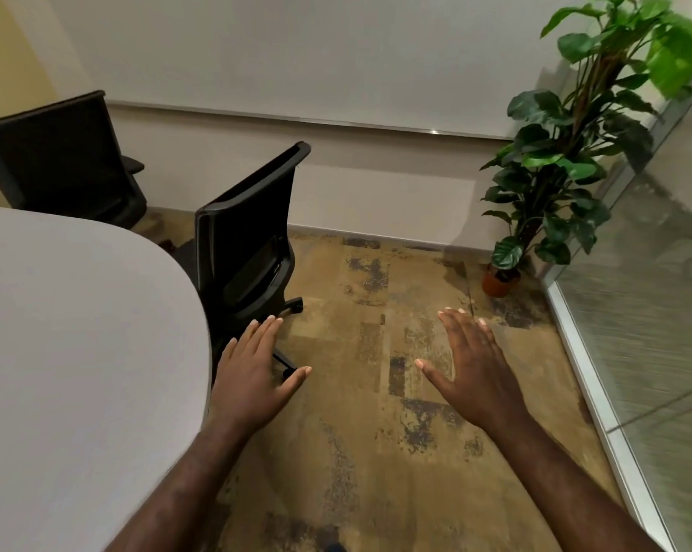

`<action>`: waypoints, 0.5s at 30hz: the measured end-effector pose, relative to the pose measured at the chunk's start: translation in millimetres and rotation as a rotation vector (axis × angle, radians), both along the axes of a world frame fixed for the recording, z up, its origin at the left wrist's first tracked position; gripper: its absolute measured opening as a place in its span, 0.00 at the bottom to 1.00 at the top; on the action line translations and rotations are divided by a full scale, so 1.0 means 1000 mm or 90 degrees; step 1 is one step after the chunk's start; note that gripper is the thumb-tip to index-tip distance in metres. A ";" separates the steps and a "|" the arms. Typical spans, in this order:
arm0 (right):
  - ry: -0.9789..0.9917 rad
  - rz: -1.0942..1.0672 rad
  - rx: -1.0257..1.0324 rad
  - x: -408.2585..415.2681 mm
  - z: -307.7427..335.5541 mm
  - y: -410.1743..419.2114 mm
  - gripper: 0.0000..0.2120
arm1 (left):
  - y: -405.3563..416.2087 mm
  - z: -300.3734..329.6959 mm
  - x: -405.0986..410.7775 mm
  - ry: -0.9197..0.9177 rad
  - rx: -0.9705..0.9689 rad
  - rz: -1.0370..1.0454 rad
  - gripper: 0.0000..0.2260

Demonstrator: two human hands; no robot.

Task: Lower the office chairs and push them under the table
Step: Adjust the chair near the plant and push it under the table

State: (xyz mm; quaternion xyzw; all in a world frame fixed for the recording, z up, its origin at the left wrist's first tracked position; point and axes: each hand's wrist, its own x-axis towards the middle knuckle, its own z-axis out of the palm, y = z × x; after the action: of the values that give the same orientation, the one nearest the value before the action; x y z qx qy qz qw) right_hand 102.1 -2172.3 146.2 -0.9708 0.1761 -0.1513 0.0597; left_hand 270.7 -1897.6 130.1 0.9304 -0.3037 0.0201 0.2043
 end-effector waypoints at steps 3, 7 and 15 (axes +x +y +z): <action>0.002 0.007 0.016 0.042 0.002 -0.028 0.38 | -0.029 0.004 0.040 -0.010 0.011 0.000 0.41; -0.022 0.026 0.027 0.096 0.002 -0.066 0.37 | -0.070 0.008 0.087 -0.027 0.017 0.013 0.40; -0.024 0.089 0.026 0.217 -0.008 -0.172 0.37 | -0.169 0.007 0.175 -0.057 0.028 0.081 0.42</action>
State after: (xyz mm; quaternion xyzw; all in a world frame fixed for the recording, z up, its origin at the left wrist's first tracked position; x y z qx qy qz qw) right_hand 319.0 -2344.6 138.0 -0.9763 0.1099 -0.1614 0.0932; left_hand 445.4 -2066.2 136.8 0.9502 -0.2532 0.0679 0.1683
